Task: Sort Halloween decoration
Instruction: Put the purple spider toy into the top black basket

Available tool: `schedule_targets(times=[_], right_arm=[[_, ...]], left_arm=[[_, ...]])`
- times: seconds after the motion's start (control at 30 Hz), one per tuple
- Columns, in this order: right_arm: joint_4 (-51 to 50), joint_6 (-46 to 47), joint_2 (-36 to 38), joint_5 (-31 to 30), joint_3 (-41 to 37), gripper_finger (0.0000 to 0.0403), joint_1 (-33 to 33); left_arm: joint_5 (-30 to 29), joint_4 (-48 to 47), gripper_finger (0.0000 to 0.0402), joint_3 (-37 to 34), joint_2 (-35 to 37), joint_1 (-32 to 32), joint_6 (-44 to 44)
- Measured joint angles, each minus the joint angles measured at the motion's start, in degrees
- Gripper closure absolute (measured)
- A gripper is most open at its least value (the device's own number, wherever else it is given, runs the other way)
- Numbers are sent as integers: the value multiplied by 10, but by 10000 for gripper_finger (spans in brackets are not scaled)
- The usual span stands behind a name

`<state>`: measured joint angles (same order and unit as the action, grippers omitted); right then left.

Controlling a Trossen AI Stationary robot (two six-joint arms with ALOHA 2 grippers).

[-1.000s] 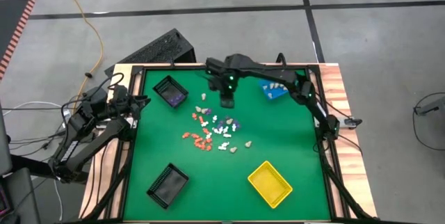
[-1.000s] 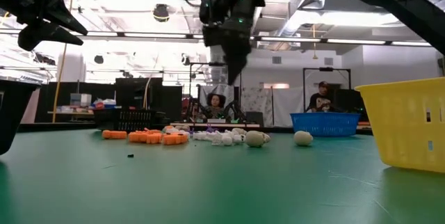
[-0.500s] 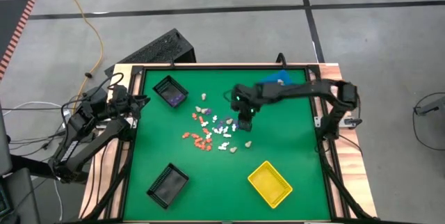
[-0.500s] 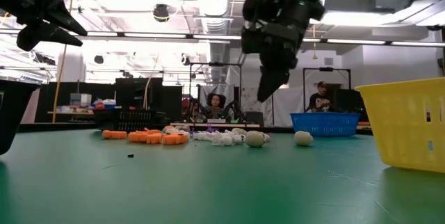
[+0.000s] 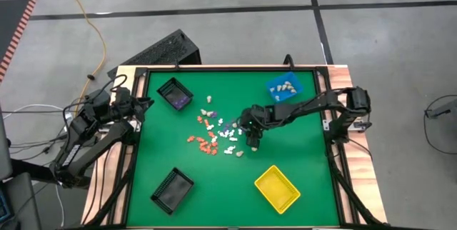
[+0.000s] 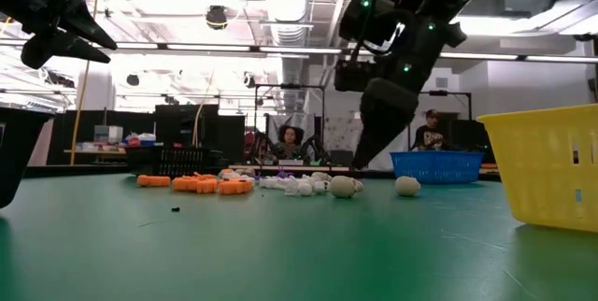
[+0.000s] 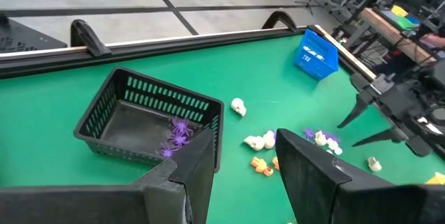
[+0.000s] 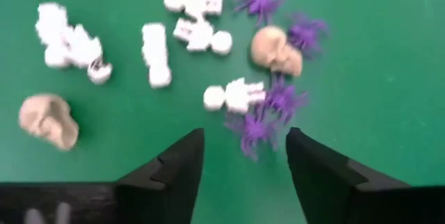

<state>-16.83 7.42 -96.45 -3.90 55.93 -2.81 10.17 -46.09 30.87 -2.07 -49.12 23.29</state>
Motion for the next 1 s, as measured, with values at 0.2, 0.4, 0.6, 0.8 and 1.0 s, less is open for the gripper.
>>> schedule_targets(times=[0.2,0.4,0.6,0.8,1.0], right_arm=[[12,-13,-45,-10,1,144,19],[24,13,-67,-18,2,143,22],[24,38,-66,-29,2,179,18],[27,63,-67,-32,2,275,15],[27,82,-67,-34,2,354,17]], left_arm=[[-1,0,258,0,0,0,3],[-3,-2,258,0,0,0,12],[-5,-2,258,0,0,0,14],[-6,-2,258,0,0,0,14],[-5,-2,258,0,0,0,13]])
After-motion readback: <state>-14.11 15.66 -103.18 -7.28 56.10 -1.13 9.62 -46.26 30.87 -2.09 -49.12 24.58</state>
